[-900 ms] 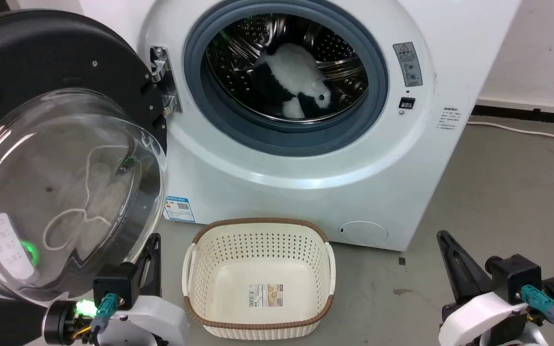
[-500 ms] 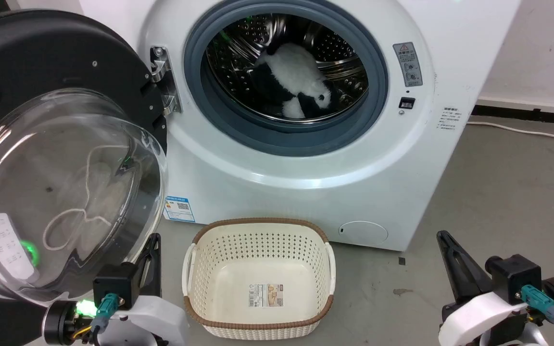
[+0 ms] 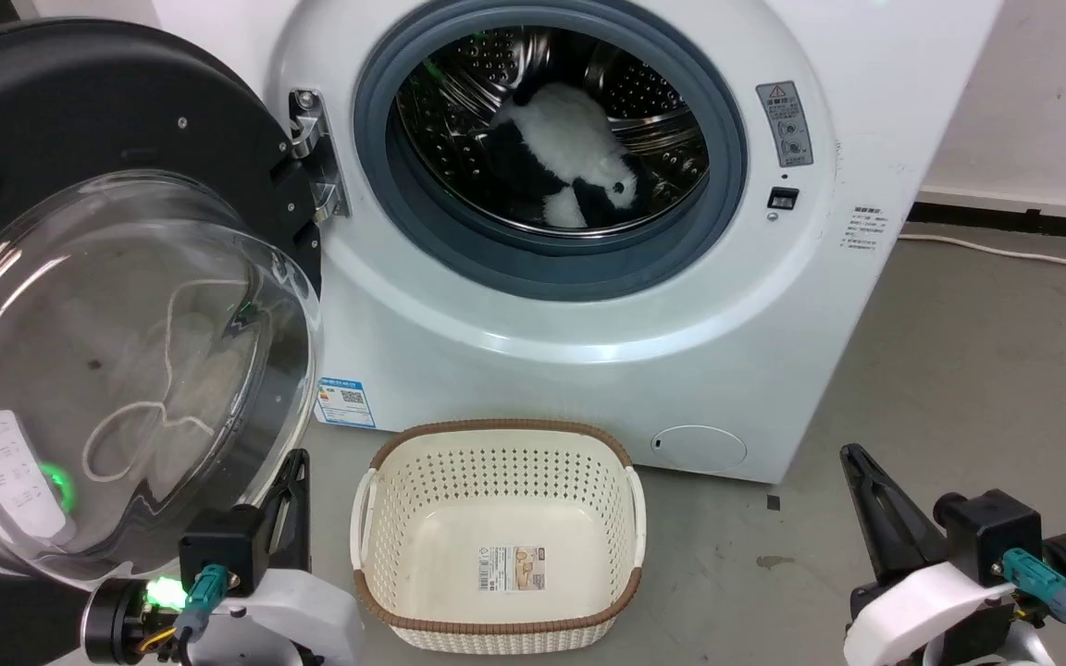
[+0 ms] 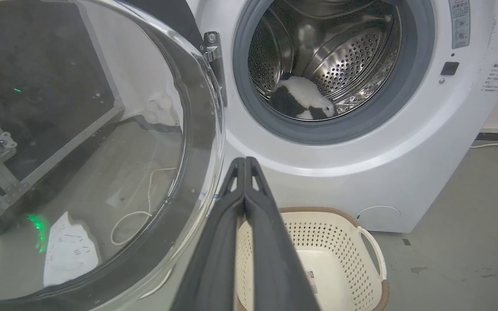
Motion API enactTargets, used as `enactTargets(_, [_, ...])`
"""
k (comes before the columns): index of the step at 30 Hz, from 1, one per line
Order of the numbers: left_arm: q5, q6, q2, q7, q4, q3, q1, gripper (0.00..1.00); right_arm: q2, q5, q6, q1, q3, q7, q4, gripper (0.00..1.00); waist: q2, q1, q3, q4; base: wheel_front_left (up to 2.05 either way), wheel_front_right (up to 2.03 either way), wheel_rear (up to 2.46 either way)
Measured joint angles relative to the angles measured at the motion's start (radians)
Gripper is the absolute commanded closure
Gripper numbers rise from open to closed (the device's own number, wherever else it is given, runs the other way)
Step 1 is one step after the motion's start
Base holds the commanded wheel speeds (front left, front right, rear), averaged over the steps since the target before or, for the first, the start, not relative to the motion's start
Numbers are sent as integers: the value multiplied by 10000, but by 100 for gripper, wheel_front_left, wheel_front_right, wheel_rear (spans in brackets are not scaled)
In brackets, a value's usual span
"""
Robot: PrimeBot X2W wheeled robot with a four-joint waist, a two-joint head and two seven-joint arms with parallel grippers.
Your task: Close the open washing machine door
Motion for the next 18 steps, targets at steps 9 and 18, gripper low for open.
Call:
enactTargets(9, [-2, 0, 0, 0, 8, -12, -4, 0, -2, 8, 0, -13, -4, 0, 8, 0, 0, 0, 0, 0, 0, 0, 0])
enactTargets(18, [-2, 0, 0, -98, 10, -117, -5, 0, -6, 63, 0, -12, -27, -98, 10, 0, 0, 0, 2, 21, 0, 0, 0])
